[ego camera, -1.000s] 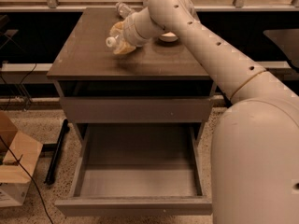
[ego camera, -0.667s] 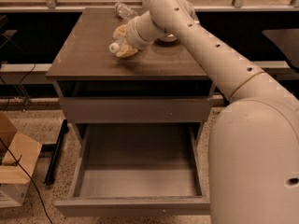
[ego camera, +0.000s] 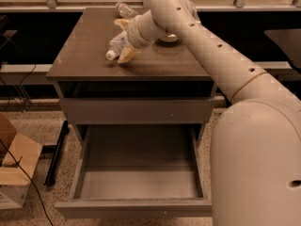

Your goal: Pick blue plastic bottle from middle drawer and place on counter

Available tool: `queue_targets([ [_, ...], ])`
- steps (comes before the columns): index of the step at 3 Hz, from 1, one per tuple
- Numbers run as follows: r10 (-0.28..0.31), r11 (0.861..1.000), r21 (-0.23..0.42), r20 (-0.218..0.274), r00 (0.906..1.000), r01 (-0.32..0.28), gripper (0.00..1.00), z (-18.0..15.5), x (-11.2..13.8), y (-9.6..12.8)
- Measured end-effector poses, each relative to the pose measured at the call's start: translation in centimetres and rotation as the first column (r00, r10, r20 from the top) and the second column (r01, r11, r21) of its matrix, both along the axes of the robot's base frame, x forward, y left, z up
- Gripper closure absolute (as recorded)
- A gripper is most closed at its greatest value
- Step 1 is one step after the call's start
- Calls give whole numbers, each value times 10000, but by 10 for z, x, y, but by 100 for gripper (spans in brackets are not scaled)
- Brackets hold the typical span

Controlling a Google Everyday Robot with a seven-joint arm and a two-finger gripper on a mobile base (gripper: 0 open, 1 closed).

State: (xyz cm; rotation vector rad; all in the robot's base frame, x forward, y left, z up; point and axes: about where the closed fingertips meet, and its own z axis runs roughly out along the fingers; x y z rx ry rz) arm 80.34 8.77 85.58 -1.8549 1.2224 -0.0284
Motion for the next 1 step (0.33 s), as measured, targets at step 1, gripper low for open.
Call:
queue_targets([
  [1, 0, 10000, 0, 0, 10000, 0, 0, 0, 0, 0],
])
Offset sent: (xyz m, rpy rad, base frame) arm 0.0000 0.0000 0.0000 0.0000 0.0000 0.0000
